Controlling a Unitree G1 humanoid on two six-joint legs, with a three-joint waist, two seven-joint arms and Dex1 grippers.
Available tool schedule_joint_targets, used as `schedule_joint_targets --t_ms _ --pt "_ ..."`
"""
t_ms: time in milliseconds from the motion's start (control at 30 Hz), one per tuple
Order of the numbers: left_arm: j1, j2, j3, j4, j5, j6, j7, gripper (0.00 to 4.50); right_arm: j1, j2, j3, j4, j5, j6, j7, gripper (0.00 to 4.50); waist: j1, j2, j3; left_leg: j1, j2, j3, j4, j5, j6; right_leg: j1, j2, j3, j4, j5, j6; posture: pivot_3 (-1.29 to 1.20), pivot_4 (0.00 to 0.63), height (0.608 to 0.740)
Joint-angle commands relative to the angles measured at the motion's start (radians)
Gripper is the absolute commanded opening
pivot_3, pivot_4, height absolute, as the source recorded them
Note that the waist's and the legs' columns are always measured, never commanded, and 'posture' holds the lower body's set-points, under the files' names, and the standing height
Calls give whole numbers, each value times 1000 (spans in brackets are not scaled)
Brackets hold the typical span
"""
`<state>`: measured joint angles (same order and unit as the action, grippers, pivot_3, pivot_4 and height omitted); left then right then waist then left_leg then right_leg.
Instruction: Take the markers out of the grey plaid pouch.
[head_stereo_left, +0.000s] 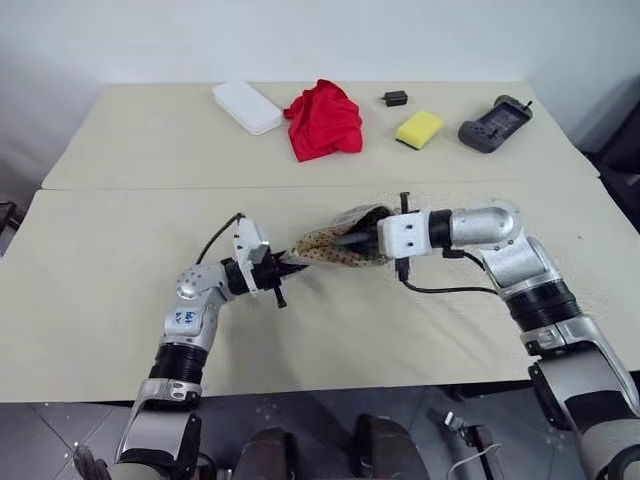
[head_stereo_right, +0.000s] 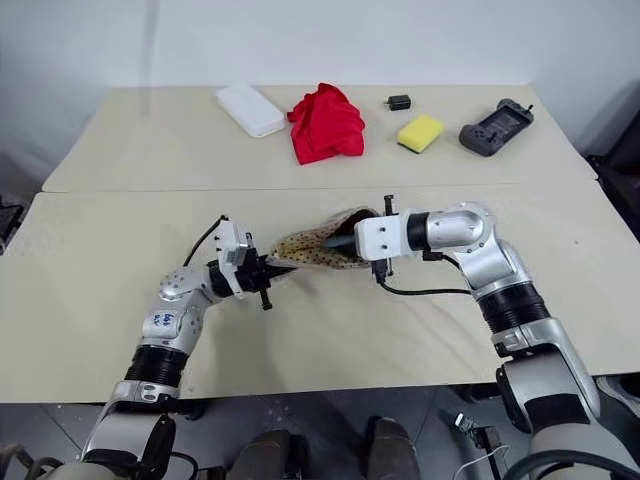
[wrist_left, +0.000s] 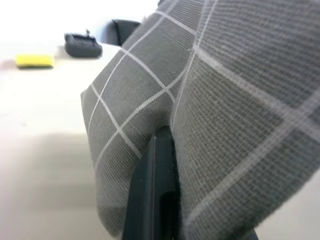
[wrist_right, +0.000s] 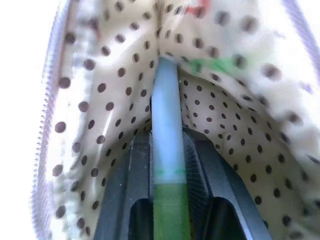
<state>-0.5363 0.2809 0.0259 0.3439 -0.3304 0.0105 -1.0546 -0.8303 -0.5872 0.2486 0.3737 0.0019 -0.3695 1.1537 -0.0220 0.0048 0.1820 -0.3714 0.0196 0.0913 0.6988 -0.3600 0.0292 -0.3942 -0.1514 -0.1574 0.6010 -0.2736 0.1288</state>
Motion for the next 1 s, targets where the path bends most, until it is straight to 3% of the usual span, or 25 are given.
schedule_joint_targets --t_ms 33,133,233,367,633,733,900,1000 --pt "30 4 -15 -20 0 19 14 0 26 -14 -108 -118 257 40 128 486 7 0 0 0 0 0 0 0 0 0 0 0 0 0 0 0 150 740" --pt "34 8 -18 -31 -5 29 16 0 65 -12 -146 -158 379 117 203 348 12 0 0 0 -1 0 0 0 1 0 0 0 0 0 0 0 150 740" --pt "33 11 -21 -35 -9 36 16 0 84 -32 -146 -181 381 127 242 19 19 0 0 1 -1 0 1 0 0 0 1 1 0 0 0 0 150 740" --pt "28 15 -22 -39 -14 45 14 0 98 -58 -163 -253 428 210 265 19 21 0 0 1 -1 0 1 0 0 0 0 1 0 0 0 0 150 740" --pt "33 12 -33 -39 -11 42 9 0 65 -135 -140 -271 330 358 216 19 21 0 0 1 -1 0 0 0 0 0 0 1 0 0 0 0 150 740" --pt "33 11 -38 -38 -8 38 9 0 38 -138 -126 -295 293 401 190 581 21 0 0 1 -1 0 0 0 0 0 0 1 0 0 0 0 150 740" --pt "38 5 -55 -45 2 15 6 0 -17 -152 -74 -285 204 432 186 2177 22 0 0 0 -1 0 0 0 0 0 0 1 0 0 0 0 150 740" --pt "36 1 -68 -46 7 4 2 0 -24 -167 -42 -278 173 474 203 2177 25 0 0 0 -2 0 0 0 0 0 0 0 0 0 0 0 150 740"
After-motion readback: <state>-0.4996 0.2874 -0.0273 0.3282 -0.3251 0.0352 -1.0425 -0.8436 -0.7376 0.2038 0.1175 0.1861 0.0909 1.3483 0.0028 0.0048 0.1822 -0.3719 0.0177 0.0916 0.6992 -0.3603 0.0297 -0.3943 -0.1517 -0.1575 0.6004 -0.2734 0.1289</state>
